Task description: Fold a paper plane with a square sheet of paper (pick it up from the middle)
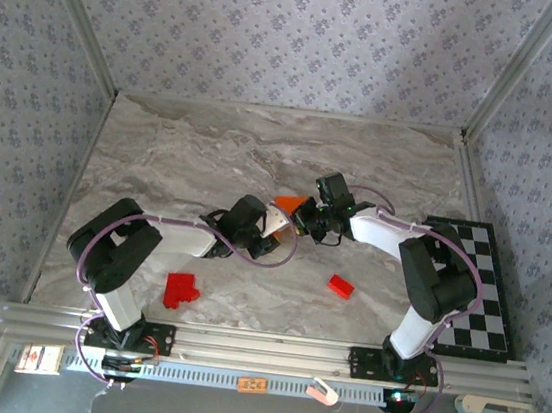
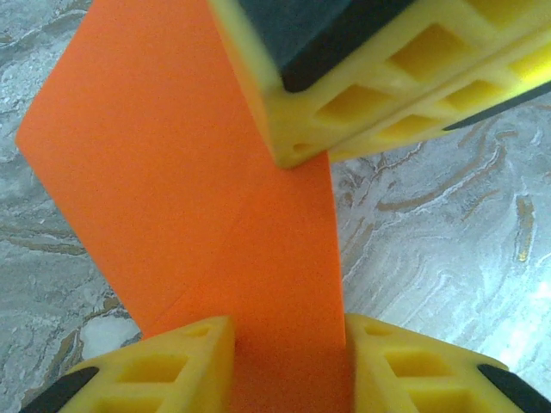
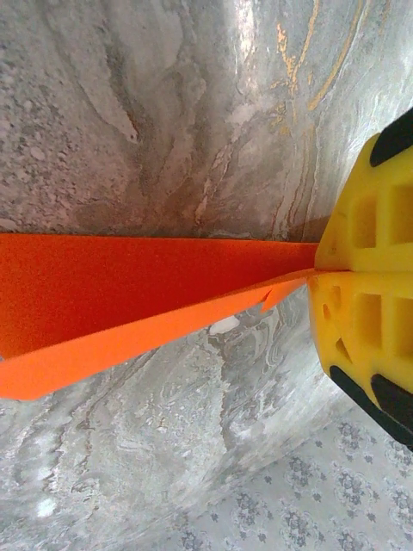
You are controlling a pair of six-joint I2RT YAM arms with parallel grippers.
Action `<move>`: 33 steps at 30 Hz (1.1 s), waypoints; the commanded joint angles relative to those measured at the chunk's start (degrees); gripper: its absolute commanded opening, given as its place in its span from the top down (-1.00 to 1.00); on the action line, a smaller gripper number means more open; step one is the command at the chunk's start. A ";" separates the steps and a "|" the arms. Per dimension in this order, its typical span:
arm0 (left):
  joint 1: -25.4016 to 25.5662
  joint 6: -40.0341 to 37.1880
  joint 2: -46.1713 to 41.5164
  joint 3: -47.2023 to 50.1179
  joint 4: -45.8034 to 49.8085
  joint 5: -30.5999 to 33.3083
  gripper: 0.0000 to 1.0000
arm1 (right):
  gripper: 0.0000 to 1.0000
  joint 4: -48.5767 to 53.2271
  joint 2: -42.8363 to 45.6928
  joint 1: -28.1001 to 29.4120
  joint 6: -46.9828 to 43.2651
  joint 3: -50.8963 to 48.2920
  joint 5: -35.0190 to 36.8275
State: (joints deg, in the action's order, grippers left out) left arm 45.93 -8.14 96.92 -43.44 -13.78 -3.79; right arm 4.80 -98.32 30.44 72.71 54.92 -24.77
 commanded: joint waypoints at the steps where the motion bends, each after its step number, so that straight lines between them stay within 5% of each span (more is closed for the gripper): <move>1: -0.32 -0.75 0.73 0.19 -1.39 -1.25 0.29 | 0.93 1.87 0.96 -0.38 1.21 1.42 -0.36; 23: -3.47 2.69 1.02 0.28 -0.95 -8.90 0.52 | 0.89 2.27 -0.04 -0.03 0.86 1.53 -0.74; 33: -4.36 3.45 1.91 -0.06 -0.68 -11.31 0.70 | 0.54 2.41 0.06 -0.12 0.78 1.69 -0.98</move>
State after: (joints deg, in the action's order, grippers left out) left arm 41.91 -5.19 98.19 -43.44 -13.93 -12.91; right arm 5.30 -98.35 30.35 73.08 54.94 -24.93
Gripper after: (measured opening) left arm 0.154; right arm 0.213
